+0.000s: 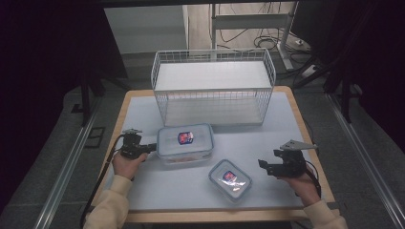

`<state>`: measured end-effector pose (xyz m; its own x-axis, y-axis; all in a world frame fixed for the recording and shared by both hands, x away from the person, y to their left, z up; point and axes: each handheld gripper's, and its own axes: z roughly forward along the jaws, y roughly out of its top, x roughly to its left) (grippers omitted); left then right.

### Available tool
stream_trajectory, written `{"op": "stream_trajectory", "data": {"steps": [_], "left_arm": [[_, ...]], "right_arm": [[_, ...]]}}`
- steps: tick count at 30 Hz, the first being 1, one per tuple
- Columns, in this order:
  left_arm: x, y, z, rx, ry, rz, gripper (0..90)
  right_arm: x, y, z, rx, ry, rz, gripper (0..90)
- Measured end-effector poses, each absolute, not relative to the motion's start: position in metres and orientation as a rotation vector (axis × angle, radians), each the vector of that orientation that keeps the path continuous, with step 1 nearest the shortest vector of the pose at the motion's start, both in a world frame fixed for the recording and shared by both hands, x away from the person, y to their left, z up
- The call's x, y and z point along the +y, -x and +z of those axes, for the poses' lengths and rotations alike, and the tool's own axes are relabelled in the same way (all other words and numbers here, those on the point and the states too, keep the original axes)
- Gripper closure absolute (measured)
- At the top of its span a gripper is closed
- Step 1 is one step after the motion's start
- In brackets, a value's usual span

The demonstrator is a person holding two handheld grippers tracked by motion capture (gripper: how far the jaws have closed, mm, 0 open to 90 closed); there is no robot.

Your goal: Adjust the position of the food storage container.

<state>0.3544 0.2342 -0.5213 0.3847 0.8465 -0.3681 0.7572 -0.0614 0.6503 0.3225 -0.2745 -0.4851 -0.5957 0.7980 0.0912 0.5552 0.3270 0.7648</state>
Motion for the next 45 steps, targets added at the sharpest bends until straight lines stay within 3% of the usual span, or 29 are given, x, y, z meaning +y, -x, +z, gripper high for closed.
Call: {"op": "stream_trajectory", "data": {"steps": [19,30,33,38,45], "left_arm": [[0.168,-0.38,-0.516,1.293,-1.921,0.123,90.0],[0.163,-0.387,-0.518,1.292,-1.901,0.105,90.0],[0.168,-0.384,-0.513,1.282,-1.882,0.105,90.0],[0.179,-0.355,-0.489,1.224,-1.859,0.229,89.8],[0.185,-0.331,-0.478,1.178,-1.876,0.257,87.7]], "right_arm": [[-0.271,-0.329,-0.489,2.319,-1.201,1.132,20.9],[-0.27,-0.328,-0.49,2.323,-1.19,1.12,20.9],[-0.272,-0.326,-0.489,2.309,-1.2,1.14,20.2],[-0.273,-0.324,-0.485,2.292,-1.201,1.182,19.1],[-0.276,-0.323,-0.483,2.279,-1.18,1.199,19.7]]}}
